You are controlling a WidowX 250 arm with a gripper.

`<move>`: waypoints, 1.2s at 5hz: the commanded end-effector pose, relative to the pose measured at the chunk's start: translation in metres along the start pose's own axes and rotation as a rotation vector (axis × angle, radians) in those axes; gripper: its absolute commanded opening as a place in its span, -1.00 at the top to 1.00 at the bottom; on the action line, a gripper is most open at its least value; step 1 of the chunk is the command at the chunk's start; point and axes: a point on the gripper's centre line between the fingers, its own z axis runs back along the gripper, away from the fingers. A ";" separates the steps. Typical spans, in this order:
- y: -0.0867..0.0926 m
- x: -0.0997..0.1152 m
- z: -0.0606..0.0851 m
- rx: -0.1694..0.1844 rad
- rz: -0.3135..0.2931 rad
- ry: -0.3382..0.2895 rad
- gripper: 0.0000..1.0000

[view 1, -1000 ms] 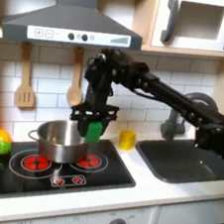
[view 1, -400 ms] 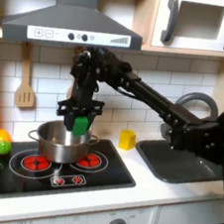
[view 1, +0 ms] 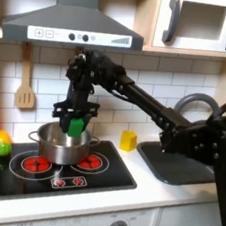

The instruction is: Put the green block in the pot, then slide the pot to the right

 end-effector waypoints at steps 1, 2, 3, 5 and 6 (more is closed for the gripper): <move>-0.002 0.019 -0.013 -0.007 -0.006 -0.008 1.00; 0.002 0.021 -0.014 -0.007 -0.003 -0.013 1.00; 0.004 0.021 -0.015 0.000 -0.004 -0.006 -1.00; 0.003 0.019 -0.015 -0.001 -0.019 0.003 -1.00; 0.005 0.017 -0.017 0.003 -0.021 0.012 -1.00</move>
